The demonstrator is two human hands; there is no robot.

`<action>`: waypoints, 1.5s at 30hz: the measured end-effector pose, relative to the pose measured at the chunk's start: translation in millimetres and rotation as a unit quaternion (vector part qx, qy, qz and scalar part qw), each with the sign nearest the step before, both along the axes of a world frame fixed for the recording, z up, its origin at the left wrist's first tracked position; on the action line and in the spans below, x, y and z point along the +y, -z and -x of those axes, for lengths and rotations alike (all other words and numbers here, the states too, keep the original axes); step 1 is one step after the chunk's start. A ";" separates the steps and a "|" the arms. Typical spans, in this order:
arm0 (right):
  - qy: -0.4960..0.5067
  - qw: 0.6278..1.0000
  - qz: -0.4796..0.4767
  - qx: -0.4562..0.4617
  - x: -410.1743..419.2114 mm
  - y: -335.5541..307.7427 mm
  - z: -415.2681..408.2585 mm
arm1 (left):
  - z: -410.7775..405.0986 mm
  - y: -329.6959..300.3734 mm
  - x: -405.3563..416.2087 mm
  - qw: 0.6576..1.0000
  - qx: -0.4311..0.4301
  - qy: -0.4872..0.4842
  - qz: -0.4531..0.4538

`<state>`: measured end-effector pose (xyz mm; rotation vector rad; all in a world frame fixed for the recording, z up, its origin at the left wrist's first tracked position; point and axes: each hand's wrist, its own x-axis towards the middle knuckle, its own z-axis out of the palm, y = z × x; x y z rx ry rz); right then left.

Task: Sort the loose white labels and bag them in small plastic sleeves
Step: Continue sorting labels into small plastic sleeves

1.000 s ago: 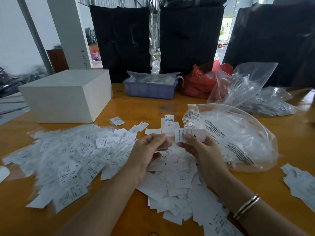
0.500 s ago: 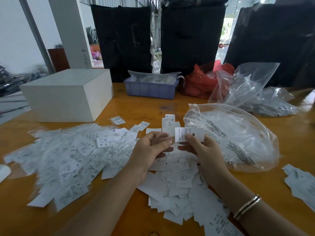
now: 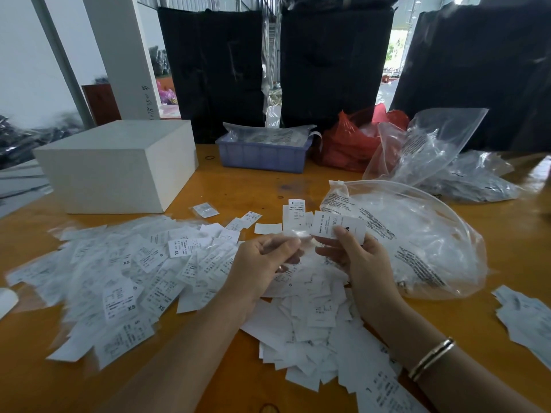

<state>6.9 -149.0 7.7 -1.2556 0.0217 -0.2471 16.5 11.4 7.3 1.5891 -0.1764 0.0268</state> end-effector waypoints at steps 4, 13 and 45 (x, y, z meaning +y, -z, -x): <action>-0.015 1.000 0.007 0.008 -0.1 0.0 -0.2 | 0.2 -0.2 0.1 1.000 -0.001 -0.003 0.007; -0.007 0.998 0.035 0.055 3.0 2.8 1.1 | -1.9 1.1 -0.3 1.000 -0.003 -0.002 0.008; 0.021 0.941 0.321 -0.104 5.3 6.3 1.7 | -1.8 0.7 2.9 0.997 -0.030 0.009 -0.075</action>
